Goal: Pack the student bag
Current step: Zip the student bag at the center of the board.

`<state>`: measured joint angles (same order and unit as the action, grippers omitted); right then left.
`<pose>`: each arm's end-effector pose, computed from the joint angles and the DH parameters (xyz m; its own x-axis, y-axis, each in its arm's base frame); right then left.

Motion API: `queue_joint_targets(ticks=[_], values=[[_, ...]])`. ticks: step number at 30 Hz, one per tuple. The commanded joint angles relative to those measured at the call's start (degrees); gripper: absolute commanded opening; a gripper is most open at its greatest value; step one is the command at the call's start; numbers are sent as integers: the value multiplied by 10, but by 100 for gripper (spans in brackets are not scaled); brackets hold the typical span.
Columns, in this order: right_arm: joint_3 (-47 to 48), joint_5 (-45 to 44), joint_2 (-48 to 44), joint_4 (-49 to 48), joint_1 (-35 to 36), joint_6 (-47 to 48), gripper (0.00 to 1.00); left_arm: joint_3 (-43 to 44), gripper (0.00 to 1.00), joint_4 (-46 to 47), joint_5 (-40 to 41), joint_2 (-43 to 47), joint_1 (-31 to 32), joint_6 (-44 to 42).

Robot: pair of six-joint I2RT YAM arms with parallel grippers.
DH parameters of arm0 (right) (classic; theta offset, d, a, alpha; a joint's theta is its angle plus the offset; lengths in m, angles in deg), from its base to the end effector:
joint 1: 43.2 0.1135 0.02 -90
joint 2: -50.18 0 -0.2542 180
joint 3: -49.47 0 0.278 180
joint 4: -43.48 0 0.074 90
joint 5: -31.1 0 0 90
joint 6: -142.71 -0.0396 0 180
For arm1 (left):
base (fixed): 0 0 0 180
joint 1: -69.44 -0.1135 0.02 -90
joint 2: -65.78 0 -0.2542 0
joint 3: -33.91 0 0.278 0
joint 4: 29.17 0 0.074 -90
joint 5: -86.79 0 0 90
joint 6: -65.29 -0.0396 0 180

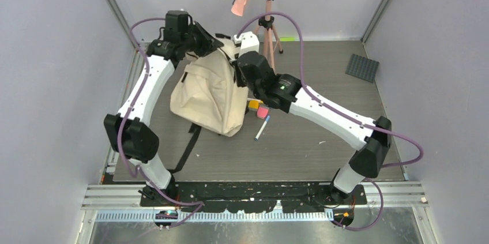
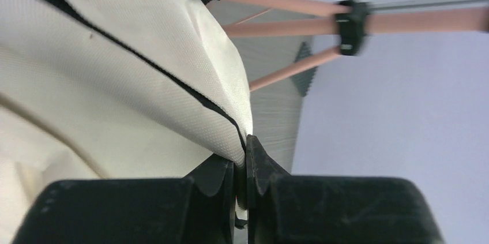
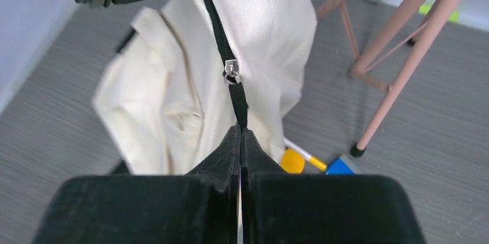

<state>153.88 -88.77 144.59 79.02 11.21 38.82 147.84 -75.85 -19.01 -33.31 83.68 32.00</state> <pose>0.2553 0.3228 0.3685 -0.3501 -0.1315 -0.9274 -0.3704 0.9288 0.0082 0.4084 -0.1148 0.3766 -0.6659 -0.6608 -0.3462 -0.1745 0.5892 -0.7890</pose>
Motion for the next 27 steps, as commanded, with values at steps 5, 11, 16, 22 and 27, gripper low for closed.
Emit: queue_joint_targets(ticks=[5, 11, 16, 22, 27], values=[[12, -23, -14, 62, 14, 35, 1, 101, 0, 219, 39, 100, -30, 22], [-90, -101, 17, 25, 14, 32, 1, 117, 0, 214, 39, 100, -30, 16], [-103, -169, 9, 20, 13, 42, 1, 127, 0, 196, 49, 102, -30, -12], [-79, -20, -64, -31, 11, 41, 1, 98, 0, 200, 5, 109, -29, -37], [-22, 64, -68, -5, 1, 49, 38, 84, 0, 209, -69, 114, -29, -73]])
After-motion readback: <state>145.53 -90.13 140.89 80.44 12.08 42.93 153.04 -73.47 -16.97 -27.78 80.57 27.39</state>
